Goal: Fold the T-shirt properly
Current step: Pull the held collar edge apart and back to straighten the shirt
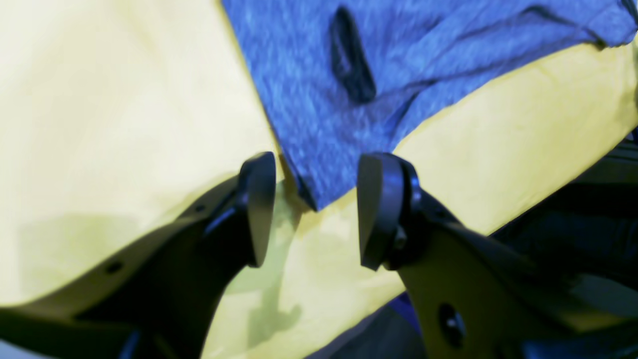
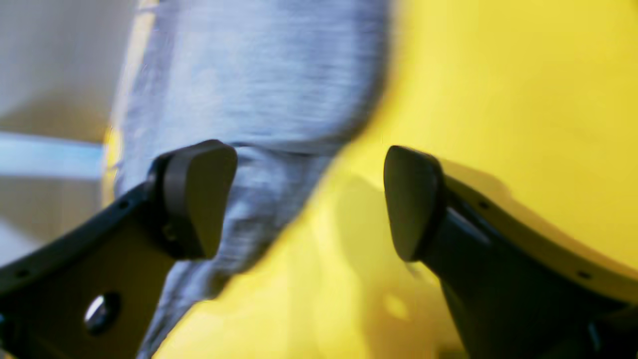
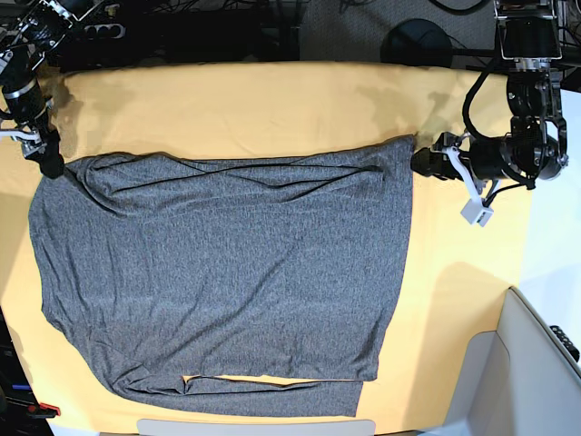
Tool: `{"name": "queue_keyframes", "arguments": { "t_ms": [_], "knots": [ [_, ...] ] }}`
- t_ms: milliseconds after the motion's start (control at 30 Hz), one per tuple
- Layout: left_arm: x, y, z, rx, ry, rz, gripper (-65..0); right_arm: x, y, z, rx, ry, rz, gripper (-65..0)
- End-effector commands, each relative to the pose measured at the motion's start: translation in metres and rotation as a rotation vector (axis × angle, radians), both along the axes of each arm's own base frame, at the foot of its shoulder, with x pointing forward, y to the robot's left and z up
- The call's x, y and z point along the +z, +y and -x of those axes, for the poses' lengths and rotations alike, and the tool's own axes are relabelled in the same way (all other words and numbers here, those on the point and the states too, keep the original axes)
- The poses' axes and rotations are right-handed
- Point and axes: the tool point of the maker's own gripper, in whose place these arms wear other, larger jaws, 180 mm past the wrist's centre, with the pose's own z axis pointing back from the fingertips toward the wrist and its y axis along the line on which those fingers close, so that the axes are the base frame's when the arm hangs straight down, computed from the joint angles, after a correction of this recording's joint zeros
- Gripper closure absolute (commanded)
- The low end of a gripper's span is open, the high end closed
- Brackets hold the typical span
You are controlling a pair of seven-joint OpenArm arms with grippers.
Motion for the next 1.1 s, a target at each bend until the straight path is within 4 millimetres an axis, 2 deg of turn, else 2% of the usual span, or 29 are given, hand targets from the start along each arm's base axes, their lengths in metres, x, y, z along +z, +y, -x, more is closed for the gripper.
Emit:
{"name": "queue_keyframes", "arguments": {
  "t_ms": [0, 167, 333, 600, 833, 933, 1067],
  "knots": [
    [0.011, 0.004, -0.006, -0.003, -0.031, -0.001, -26.4, 0.008, -0.005, -0.011, 0.003, -0.025, 0.017, -48.2],
    [0.009, 0.004, -0.004, -0.003, -0.025, -0.001, -26.4, -0.024, 0.002, -0.014, -0.022, 0.028, -0.074, -48.2],
    [0.009, 0.004, -0.004, -0.001, -0.024, -0.001, -26.4, -0.035, 0.018, -0.025, -0.007, 0.055, -0.086, -48.2],
    [0.008, 0.006, -0.004, 0.005, -0.020, -0.006, -26.4, -0.040, 0.051, -0.044, 0.061, 0.052, -0.115, -48.2],
    [0.019, 0.039, -0.015, 0.129, -0.058, -0.002, -26.4, -0.033, 0.060, -0.049, 0.097, 0.043, -0.090, -47.3],
    [0.006, 0.055, -0.011, 0.196, -0.010, 0.017, -26.4, -0.029, 0.071, -0.056, 0.149, 0.043, -0.071, -38.1],
    [-0.019, 0.064, -0.004, 0.262, 0.088, 0.067, -26.5, -0.031, 0.080, -0.060, 0.177, 0.048, -0.073, -11.6]
  ]
}}
